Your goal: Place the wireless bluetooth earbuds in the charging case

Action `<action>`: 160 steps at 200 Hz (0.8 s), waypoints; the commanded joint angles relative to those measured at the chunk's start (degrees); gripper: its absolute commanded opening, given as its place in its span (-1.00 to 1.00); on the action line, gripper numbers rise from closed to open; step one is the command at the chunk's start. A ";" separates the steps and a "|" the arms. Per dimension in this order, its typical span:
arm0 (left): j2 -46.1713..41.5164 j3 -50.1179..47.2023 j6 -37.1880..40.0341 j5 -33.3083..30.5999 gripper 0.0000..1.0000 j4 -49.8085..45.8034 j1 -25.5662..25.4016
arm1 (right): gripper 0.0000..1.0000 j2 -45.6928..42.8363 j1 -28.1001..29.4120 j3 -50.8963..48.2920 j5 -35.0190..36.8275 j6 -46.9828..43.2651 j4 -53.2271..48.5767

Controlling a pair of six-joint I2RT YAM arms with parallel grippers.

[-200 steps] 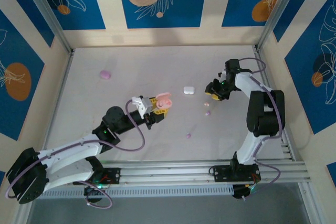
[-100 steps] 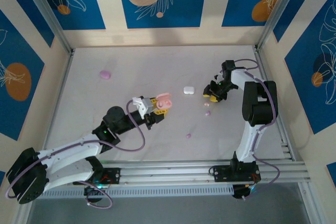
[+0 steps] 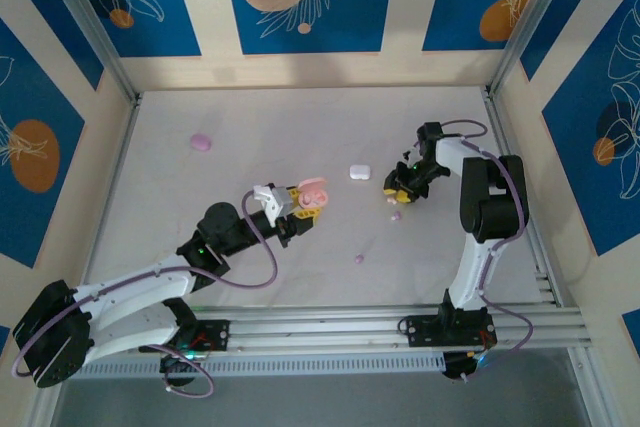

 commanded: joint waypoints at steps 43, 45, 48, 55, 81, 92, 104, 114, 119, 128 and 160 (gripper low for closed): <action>-0.65 -0.13 -0.48 -0.27 -0.35 1.65 -0.67 | -0.33 -3.47 3.13 -2.25 -4.54 -0.25 -3.05; -0.65 -0.14 -0.48 -0.27 -0.35 1.76 -0.67 | -0.33 -3.55 3.14 -2.25 -4.63 -0.25 -2.95; -0.65 -0.14 -0.48 -0.27 -0.35 1.74 -0.67 | -0.33 -3.64 3.31 -2.36 -4.63 -0.23 -2.85; -0.65 -0.14 -0.52 -0.27 -0.35 1.82 -0.67 | -0.33 -3.87 3.72 -2.51 -4.56 -0.39 -2.76; -0.50 -0.14 -0.49 -0.19 -0.35 1.98 -0.67 | -0.32 -4.19 5.05 -1.96 -4.90 -1.11 -2.54; -0.54 -0.14 -0.47 -0.20 -0.35 1.94 -0.66 | -0.32 -4.03 5.53 -1.53 -4.90 -1.40 -2.98; -0.56 -0.14 -0.48 -0.19 -0.35 1.97 -0.67 | -0.32 -3.92 5.90 -0.79 -3.90 -1.32 -3.85; -0.65 -0.22 -0.48 -0.19 -0.35 1.92 -0.67 | -0.31 -4.42 6.17 -0.50 -2.56 -1.24 -4.12; -0.65 -0.21 -0.48 -0.23 -0.35 1.91 -0.67 | -0.31 -4.76 6.22 -0.36 -1.90 -1.25 -4.21; -0.69 -0.25 -0.48 -0.27 -0.35 1.91 -0.71 | -0.31 -5.38 6.58 0.04 0.00 -1.30 -4.51; -0.65 -0.22 -0.39 -0.32 -0.35 2.00 -0.67 | -0.31 -5.15 8.12 3.08 8.00 -3.24 -7.12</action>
